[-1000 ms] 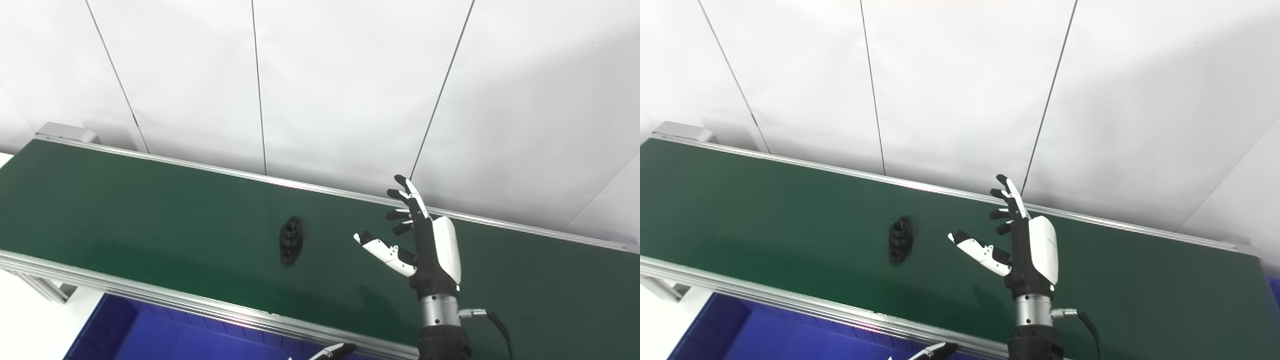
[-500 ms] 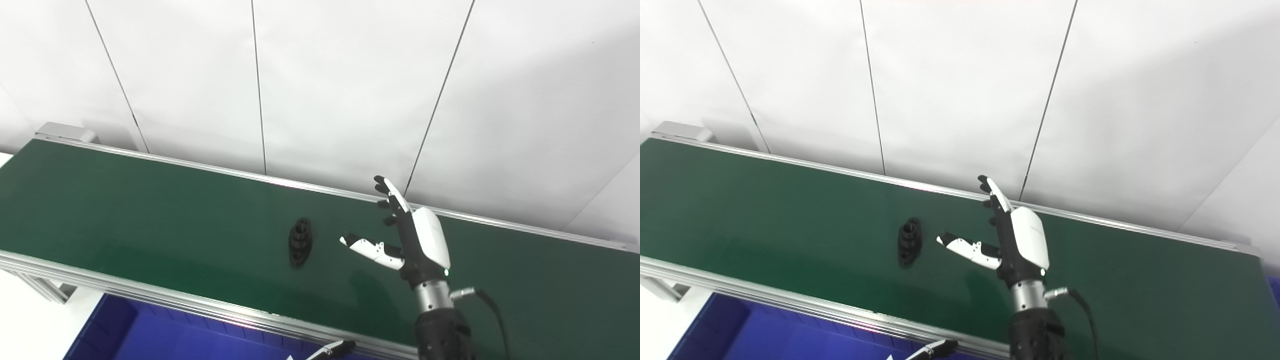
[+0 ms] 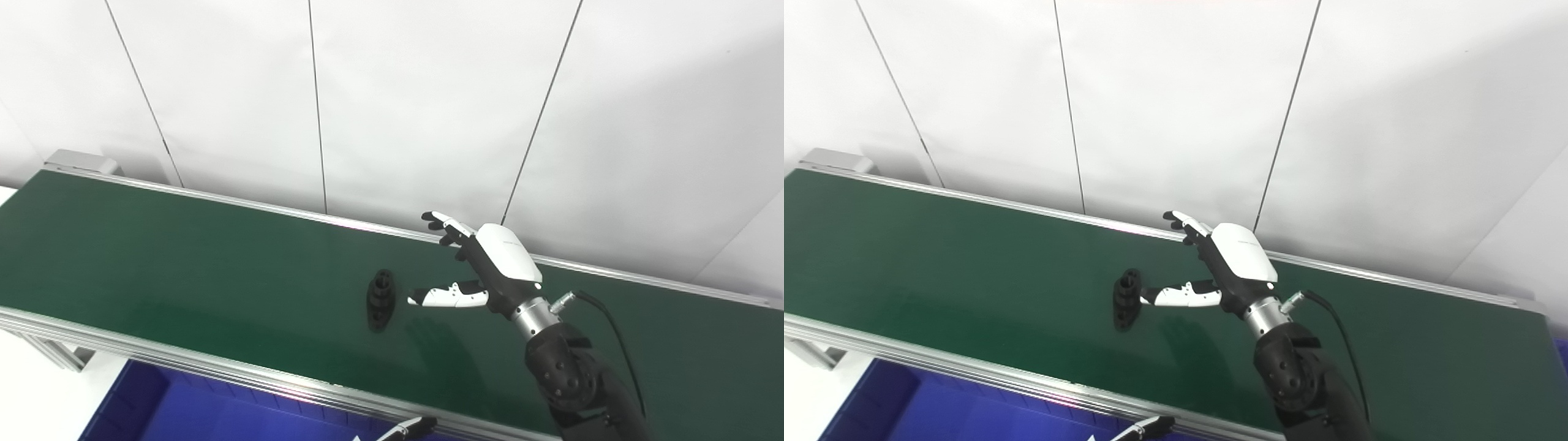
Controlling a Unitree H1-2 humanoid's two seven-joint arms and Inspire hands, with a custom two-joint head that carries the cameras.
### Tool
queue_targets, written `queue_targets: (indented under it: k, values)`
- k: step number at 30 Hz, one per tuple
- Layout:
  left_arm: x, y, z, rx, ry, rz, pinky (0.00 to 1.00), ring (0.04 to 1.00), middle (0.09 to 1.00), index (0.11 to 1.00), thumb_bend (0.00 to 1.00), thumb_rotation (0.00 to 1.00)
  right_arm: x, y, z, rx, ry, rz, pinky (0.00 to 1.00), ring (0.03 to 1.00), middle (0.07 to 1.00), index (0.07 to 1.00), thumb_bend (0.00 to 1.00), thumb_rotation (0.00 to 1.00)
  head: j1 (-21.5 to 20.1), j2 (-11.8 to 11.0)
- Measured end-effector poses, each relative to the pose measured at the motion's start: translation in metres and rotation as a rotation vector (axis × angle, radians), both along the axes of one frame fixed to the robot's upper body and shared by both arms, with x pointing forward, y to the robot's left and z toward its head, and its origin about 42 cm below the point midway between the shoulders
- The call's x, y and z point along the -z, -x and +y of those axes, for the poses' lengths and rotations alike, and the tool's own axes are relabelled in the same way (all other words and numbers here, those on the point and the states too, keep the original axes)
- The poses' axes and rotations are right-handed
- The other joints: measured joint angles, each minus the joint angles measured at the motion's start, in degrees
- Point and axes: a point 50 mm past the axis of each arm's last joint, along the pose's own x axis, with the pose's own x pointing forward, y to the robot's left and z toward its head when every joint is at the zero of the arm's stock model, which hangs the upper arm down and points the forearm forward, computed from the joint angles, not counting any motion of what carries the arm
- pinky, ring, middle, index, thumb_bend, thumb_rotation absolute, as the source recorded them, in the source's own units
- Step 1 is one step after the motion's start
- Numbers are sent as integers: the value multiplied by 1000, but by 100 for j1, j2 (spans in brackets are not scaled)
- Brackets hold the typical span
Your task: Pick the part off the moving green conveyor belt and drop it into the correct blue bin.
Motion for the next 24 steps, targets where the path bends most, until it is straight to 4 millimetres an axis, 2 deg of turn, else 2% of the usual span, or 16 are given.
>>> queue_targets:
  k: [3,10,18,24]
  values:
    - [0,0,0,0,1,0,881,889,890,866,1000,932,7,-7,0,-15,41,11,557,728,839,886,1000,815,44,17]
    - [0,1,-2,-2,2,-1,874,886,888,864,1000,931,17,-25,2,-38,141,19,562,740,843,880,997,750,61,35]
    - [-1,1,-2,0,3,-3,873,885,888,865,1000,926,41,-35,-7,-15,230,87,570,759,845,882,999,725,88,70]
    - [-1,2,-2,2,4,-4,876,887,888,862,1000,922,43,-43,-4,-10,273,76,572,756,845,888,1000,712,70,105]
